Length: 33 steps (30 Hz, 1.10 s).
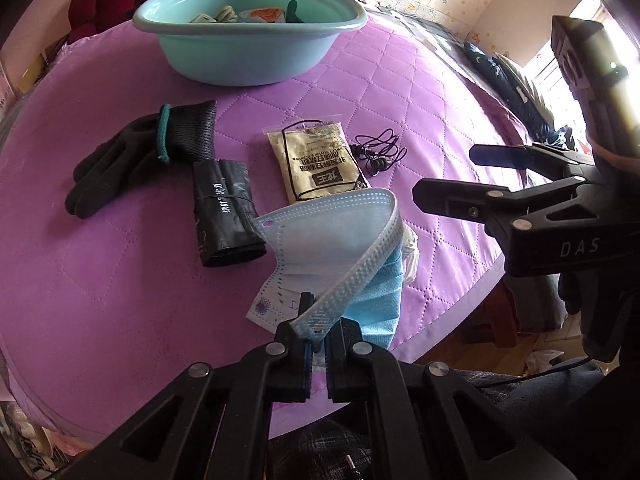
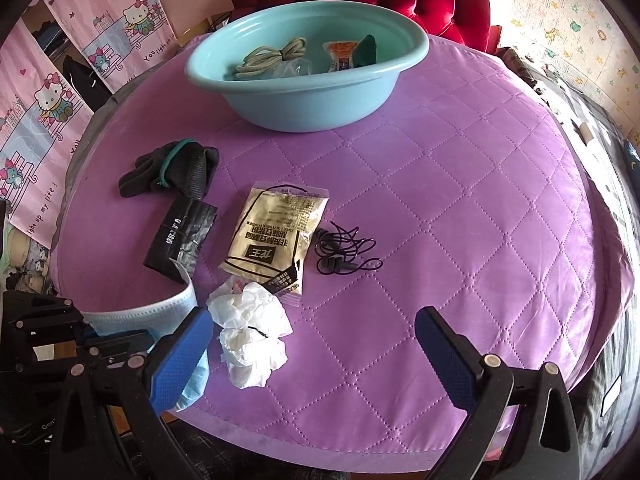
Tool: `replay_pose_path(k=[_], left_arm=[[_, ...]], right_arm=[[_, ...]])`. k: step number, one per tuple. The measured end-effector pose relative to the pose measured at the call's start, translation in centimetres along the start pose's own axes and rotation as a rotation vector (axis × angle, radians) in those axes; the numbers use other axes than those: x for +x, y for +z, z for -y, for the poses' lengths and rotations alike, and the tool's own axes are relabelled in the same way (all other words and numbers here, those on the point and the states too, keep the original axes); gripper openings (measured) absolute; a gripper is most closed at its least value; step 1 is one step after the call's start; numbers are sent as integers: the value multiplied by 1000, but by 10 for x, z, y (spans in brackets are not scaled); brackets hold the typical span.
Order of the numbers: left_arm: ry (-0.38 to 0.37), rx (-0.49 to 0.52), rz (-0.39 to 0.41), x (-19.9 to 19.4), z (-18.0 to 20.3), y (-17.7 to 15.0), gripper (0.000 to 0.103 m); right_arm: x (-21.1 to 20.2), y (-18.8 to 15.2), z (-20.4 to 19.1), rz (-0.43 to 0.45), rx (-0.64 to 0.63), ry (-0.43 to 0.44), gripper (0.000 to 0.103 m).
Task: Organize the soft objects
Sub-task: 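Grasp the blue face mask with the left tool while the right tool grasps the white tissue, then carry the mask and tissue over the teal basin with both tools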
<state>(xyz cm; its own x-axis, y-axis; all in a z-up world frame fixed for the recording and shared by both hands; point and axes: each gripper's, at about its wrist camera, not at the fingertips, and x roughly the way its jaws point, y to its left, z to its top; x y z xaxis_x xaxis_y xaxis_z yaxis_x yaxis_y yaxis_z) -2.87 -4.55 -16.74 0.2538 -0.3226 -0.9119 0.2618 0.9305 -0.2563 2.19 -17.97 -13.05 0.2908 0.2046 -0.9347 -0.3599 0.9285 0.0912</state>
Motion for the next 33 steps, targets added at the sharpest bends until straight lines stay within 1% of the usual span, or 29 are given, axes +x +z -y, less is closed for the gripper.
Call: replay_pose_path(k=[7, 10, 17, 20, 21, 22, 23, 25, 27, 33], left_arm=[[35, -45, 53, -27, -10, -1, 4], [56, -73, 60, -31, -19, -4, 4], [72, -108, 68, -34, -28, -13, 4], [74, -113, 71, -34, -28, -14, 4], [75, -115, 72, -35, -28, -14, 4], [75, -117, 73, -34, -27, -14, 4], [74, -118, 73, -35, -28, -14, 4], [75, -120, 75, -36, -29, -15, 4], [74, -119, 77, -36, -28, -14, 4], [68, -98, 82, -37, -23, -9, 4]], right_arm=[[9, -2, -14, -44, -52, 32, 103], [16, -4, -21, -69, -79, 49, 103], [35, -7, -34, -118, -128, 65, 102], [41, -9, -38, -142, -139, 76, 99], [44, -9, -39, -153, -139, 82, 93], [46, -10, -39, -164, -138, 86, 84], [47, -11, -39, -172, -138, 89, 77], [47, -13, -39, -180, -144, 96, 49], [43, -15, -39, -175, -153, 119, 34], [27, -17, -40, -143, -170, 127, 30]])
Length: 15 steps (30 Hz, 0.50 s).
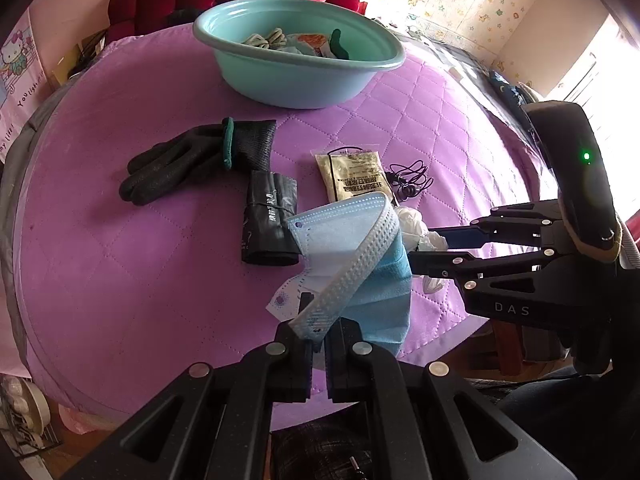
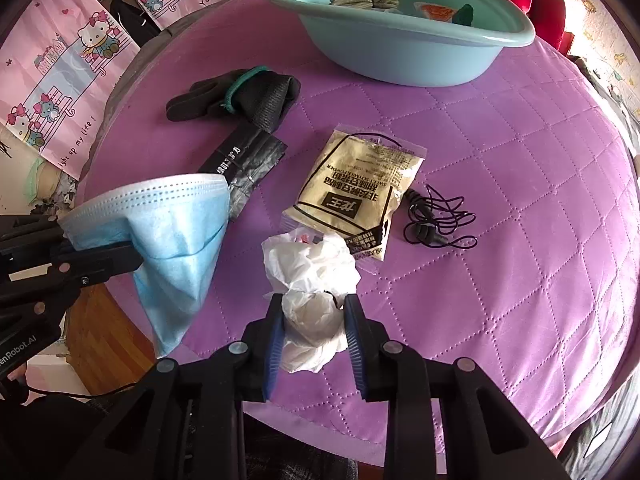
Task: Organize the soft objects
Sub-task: 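Carry the mask and tissue over the teal basin with both tools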
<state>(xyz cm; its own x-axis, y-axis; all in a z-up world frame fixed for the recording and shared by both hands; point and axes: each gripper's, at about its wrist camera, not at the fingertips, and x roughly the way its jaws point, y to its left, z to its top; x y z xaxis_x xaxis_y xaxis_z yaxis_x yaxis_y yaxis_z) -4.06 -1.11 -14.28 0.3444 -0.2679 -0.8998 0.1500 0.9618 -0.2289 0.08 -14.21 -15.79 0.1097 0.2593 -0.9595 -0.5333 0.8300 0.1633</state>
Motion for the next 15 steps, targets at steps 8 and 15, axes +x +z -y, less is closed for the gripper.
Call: replay_pose_path(k=[8, 15], left_arm=[[-12, 51, 22, -8, 16, 7, 4], [-12, 85, 49, -17, 27, 12, 4]], right_arm=[[-28, 1, 9, 46, 22, -14, 29], [-48, -6, 13, 94, 34, -26, 29]])
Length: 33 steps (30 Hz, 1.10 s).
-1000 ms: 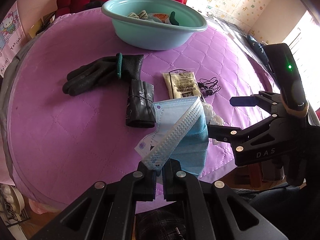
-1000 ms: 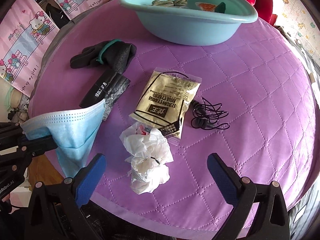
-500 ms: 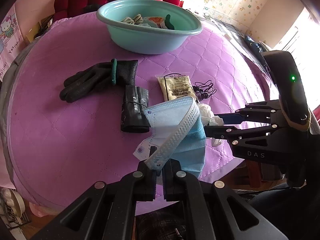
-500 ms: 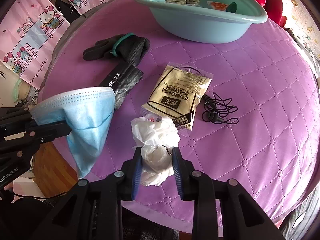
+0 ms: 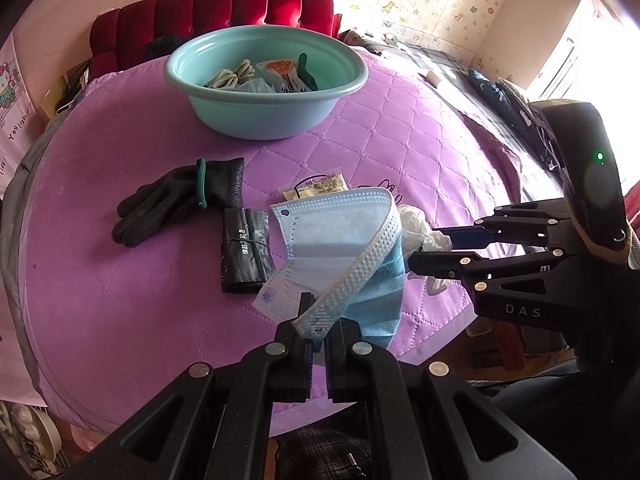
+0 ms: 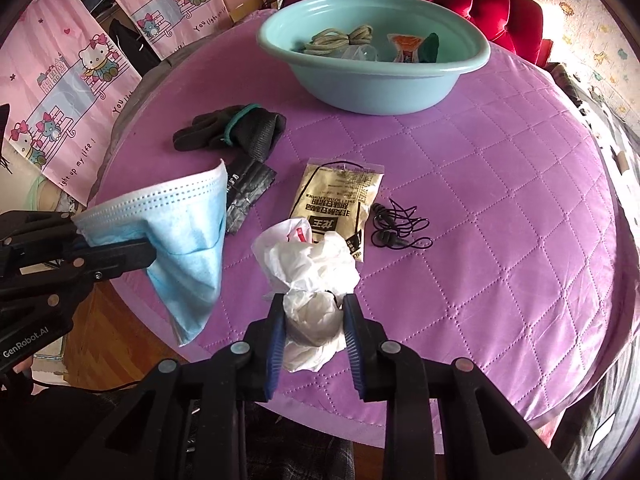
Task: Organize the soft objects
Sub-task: 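Carry the mask and tissue over the teal basin with both tools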
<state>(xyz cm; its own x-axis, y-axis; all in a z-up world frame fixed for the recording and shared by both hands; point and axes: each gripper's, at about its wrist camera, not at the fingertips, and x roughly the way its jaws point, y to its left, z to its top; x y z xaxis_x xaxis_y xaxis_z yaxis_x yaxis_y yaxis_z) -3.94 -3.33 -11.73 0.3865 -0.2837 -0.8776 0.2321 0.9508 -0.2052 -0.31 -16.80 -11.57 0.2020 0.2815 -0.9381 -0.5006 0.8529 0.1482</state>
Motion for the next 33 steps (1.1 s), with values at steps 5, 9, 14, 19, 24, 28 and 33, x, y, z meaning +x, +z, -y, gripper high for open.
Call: replay_pose_path(k=[5, 9, 14, 19, 24, 28, 33], left_arm=[[6, 17, 29, -7, 4, 5, 4], [11, 35, 45, -11, 8, 10, 4], [22, 63, 60, -13, 13, 14, 4], [27, 83, 79, -17, 18, 20, 4], [33, 100, 92, -19, 21, 27, 4], [45, 110, 113, -25, 21, 37, 4], [54, 115, 137, -32, 18, 50, 4]], right_arm=[[-12, 1, 5, 40, 17, -14, 29], [-19, 1, 7, 67, 24, -23, 29], [-25, 3, 12, 93, 34, -35, 29], [-33, 6, 16, 119, 40, -48, 29], [-41, 13, 21, 149, 46, -55, 29], [-48, 23, 24, 170, 43, -61, 29], [-53, 39, 26, 186, 40, -62, 29]])
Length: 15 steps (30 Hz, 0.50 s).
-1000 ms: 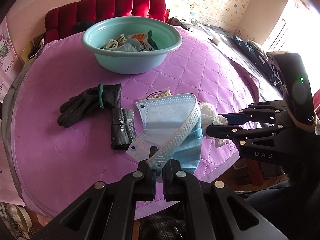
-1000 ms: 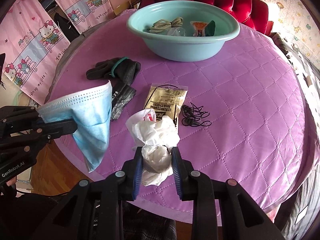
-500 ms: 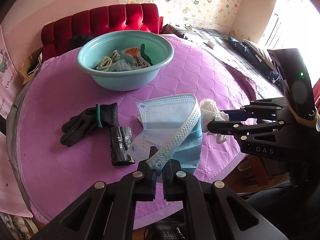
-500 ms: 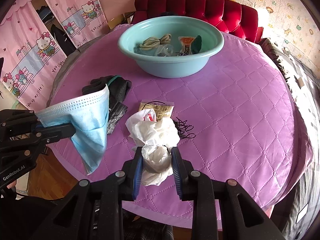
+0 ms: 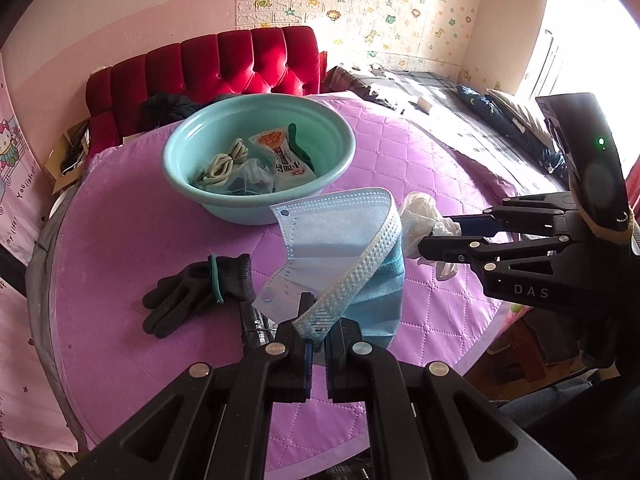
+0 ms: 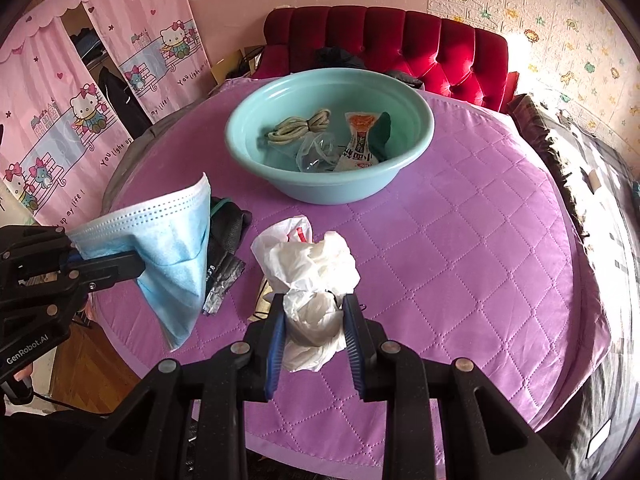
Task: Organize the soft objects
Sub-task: 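Carry the mask and tissue over the teal basin with both tools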
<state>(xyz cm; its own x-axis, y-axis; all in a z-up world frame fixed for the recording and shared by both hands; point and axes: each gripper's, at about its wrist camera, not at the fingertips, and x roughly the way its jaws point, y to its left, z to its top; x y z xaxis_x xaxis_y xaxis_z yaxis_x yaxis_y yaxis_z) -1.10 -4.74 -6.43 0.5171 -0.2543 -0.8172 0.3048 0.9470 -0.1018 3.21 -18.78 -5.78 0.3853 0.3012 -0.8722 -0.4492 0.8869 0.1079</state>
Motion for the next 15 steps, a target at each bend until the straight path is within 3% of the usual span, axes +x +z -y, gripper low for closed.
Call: replay_pose_path(k=[15], left_arm=[[20, 37, 34, 3, -17, 46, 4]], right_arm=[[-1, 60, 7, 54, 9, -4, 29]])
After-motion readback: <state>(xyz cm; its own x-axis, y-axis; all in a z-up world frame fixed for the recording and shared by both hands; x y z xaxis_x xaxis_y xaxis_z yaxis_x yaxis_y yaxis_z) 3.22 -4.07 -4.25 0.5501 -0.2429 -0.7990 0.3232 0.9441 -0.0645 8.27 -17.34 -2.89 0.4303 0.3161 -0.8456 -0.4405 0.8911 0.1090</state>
